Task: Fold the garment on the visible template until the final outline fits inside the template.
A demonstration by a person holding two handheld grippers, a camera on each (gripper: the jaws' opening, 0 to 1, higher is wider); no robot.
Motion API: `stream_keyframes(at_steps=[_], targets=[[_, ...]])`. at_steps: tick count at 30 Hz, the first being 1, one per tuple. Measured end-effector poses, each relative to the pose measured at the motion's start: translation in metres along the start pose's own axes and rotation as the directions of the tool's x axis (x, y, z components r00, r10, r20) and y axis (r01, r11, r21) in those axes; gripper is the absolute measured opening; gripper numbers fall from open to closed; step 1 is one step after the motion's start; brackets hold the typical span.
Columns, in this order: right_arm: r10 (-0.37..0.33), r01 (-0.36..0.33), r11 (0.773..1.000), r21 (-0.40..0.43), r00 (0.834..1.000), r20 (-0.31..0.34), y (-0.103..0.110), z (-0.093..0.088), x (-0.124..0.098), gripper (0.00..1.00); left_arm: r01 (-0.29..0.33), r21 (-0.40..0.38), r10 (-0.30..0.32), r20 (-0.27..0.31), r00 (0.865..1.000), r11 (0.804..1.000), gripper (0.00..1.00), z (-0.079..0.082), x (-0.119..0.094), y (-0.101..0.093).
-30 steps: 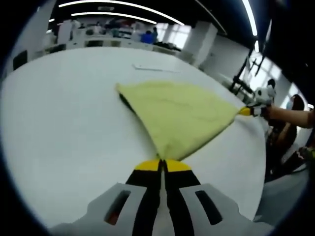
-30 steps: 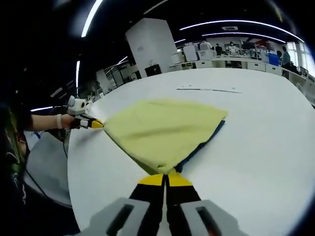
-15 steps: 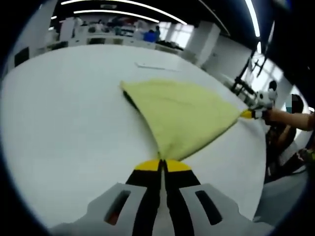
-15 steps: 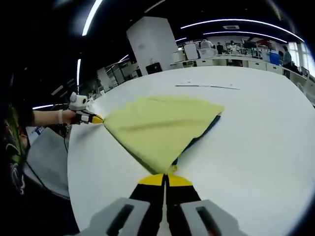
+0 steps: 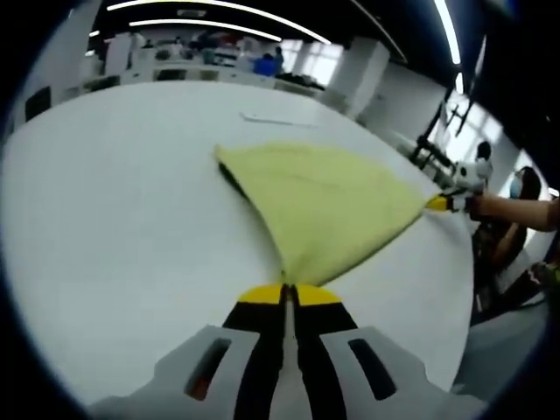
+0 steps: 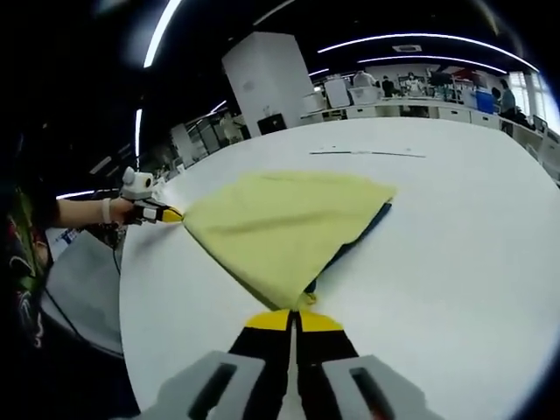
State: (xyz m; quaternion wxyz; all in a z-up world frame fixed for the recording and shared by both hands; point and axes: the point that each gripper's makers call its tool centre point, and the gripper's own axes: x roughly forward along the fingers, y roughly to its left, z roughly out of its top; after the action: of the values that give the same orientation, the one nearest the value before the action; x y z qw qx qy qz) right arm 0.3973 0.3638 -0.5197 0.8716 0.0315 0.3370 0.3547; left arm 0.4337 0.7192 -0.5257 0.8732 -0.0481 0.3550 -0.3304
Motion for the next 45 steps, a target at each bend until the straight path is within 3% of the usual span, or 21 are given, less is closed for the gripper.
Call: stream_keyframes(at_steps=[3,7,11,14,20,27,30,36,45], targets=[[-0.009,0.009,1.0,-0.002,1.0,0.024,-0.002,0.003,-0.005,0.06,-0.014,-0.001,0.014,0.02,1.0,1.0,0.06,0.005,-0.006,0.003],[-0.019,0.018,1.0,0.007,0.999,0.05,-0.005,0.008,-0.009,0.26,-0.015,0.0,0.015,0.049,0.999,1.0,0.16,0.011,-0.012,0.003],[-0.063,0.063,0.998,-0.006,0.995,0.074,-0.012,0.013,-0.012,0.33,-0.008,0.022,0.006,0.078,0.997,1.0,0.26,0.018,-0.018,-0.001],[-0.071,0.07,0.997,0.013,0.994,0.089,-0.012,0.016,-0.014,0.37,-0.001,0.046,-0.003,0.101,0.995,0.999,0.38,0.025,-0.021,-0.005],[-0.072,0.072,0.997,0.011,0.991,0.112,-0.009,0.021,-0.016,0.63,-0.002,0.095,-0.009,0.116,0.993,0.996,0.54,0.029,-0.024,-0.011],[-0.09,0.093,0.996,-0.016,0.989,0.116,-0.009,0.02,-0.018,0.96,-0.012,0.157,-0.006,0.117,0.993,0.988,0.83,0.029,-0.024,-0.015],[-0.085,0.087,0.996,-0.018,0.99,0.11,-0.006,0.018,-0.02,1.0,-0.007,0.167,-0.011,0.107,0.994,0.986,0.91,0.028,-0.025,-0.017],[-0.089,0.093,0.995,-0.027,0.99,0.109,-0.001,0.018,-0.024,1.0,-0.006,0.19,-0.011,0.09,0.996,0.982,0.97,0.025,-0.028,-0.019],[-0.103,0.103,0.995,0.005,0.985,0.135,0.011,0.025,-0.029,1.0,-0.006,0.178,-0.012,0.096,0.995,0.984,0.99,0.019,-0.035,-0.018]])
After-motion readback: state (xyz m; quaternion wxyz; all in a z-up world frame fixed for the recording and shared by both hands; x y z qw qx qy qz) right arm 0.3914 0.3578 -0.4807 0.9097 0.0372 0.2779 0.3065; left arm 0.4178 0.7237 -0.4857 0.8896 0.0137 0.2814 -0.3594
